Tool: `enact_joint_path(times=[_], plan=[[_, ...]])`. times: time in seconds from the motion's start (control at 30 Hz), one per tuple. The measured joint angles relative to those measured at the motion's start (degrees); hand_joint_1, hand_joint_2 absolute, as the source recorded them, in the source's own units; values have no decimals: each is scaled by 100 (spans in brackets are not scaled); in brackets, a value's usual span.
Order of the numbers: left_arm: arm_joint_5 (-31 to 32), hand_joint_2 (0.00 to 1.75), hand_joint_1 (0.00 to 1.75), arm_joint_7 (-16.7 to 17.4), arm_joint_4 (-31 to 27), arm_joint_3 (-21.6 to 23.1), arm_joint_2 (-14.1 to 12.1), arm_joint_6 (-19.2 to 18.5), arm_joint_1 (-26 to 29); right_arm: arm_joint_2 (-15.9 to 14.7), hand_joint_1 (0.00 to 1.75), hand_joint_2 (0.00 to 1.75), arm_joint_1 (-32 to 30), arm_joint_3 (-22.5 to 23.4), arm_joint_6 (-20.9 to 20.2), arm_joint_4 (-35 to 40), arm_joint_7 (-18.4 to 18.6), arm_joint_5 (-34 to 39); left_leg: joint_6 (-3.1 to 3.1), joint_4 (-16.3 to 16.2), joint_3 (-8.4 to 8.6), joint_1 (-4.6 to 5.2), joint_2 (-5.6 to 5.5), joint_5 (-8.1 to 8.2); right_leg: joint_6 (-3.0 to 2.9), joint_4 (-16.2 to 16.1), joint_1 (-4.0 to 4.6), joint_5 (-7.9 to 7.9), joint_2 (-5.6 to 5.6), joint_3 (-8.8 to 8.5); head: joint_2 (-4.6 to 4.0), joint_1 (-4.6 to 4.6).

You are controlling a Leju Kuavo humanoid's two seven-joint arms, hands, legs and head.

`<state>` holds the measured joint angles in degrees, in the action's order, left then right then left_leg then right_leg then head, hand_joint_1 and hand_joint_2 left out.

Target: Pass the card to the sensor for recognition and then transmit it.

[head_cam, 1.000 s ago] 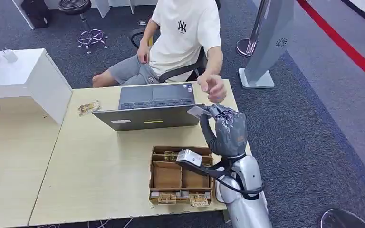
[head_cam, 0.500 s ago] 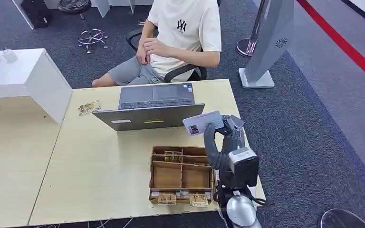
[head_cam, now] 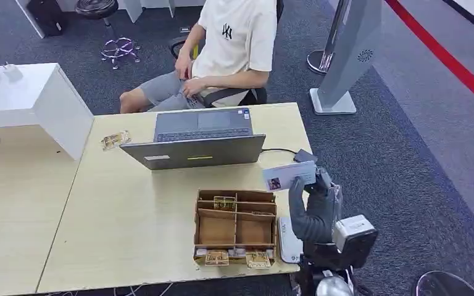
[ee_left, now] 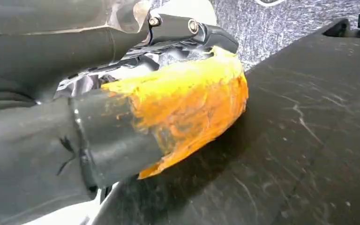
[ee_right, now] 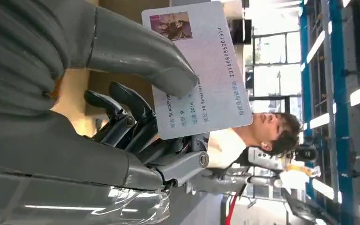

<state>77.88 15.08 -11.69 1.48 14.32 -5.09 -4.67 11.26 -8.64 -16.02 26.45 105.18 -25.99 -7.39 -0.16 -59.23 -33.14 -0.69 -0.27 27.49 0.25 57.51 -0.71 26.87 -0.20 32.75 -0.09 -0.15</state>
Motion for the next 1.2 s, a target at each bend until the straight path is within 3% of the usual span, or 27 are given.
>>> enact_joint_path(times=[0.27,0.6,0.87,1.2], plan=[[-85,0,0,-68,0,-181,-46,103,46,-20,175,175,-703,897,-380,98,81,-262,2,0,-3,1,0,2,1,-1,0,0,0,0,0,0],[48,0,0,-2,0,-249,-46,83,40,96,175,175,-663,1945,-171,-756,205,-1650,2,0,0,1,1,1,-1,-1,0,-3,1,-2,0,0],[85,0,0,0,0,-291,-44,66,38,140,175,175,-487,2172,44,-1445,319,-2260,2,0,0,1,2,1,0,-1,0,-3,2,-2,0,0],[98,0,0,9,0,-319,-44,50,35,140,175,175,-305,2209,144,-2016,398,-2472,2,0,0,1,2,1,0,0,-1,-3,1,-2,0,-2]])
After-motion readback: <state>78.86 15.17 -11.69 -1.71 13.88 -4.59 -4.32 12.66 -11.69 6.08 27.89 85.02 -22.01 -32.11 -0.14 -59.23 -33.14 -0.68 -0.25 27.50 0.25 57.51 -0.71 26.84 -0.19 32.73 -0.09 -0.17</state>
